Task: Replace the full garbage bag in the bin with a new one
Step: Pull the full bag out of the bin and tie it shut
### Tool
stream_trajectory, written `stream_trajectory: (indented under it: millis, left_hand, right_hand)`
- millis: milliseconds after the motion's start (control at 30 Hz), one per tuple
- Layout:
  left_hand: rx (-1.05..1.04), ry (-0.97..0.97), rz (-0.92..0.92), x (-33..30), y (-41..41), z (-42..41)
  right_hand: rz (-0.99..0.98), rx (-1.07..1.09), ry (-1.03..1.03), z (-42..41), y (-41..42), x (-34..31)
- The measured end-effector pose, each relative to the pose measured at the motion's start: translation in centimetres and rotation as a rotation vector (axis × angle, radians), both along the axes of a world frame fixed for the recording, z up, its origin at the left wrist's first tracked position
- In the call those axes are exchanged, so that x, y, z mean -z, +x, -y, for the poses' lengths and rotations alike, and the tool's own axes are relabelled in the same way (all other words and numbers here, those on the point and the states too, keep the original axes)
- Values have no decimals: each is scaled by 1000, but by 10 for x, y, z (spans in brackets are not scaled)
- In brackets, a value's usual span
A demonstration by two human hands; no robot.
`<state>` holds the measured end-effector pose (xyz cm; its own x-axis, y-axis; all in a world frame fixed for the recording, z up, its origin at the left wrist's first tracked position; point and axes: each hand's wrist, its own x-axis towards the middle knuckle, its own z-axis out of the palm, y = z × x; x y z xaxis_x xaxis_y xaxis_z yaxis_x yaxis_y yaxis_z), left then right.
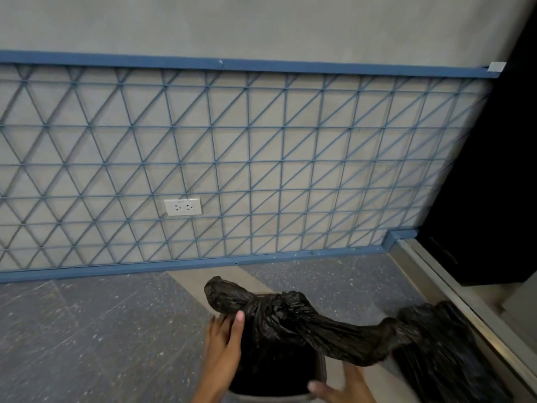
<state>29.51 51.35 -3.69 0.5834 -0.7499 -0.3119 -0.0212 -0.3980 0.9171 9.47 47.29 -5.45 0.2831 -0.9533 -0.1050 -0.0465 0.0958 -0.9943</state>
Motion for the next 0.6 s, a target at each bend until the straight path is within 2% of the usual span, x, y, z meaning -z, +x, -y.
stream_trajectory:
  millis: [33,67,133,167,267,400,600]
  left_hand:
    - [71,-41,-12,-3,0,6]
    - [113,-107,-110,-10,-3,11]
    - [80,-187,-317,-29,-10,22]
    - [30,-244,-351,-33,-9,27]
    - [-84,-392,-393,-58,-6,29]
    - [-107,-532,-393,-99,-3,31]
    - [-133,-601,-344,-128,-7,32]
  right_hand:
    - [-118,-83,-45,-4,13,-9]
    - [-161,-183,-117,-4,23,-15]
    - [-174,-163,-202,0,41,-23]
    - [-105,-86,-204,6,48,-35]
    - [134,15,-218,14,60,-65]
    - [224,-1,-282,16,66,-98]
    - [328,46,-349,16,73,-132]
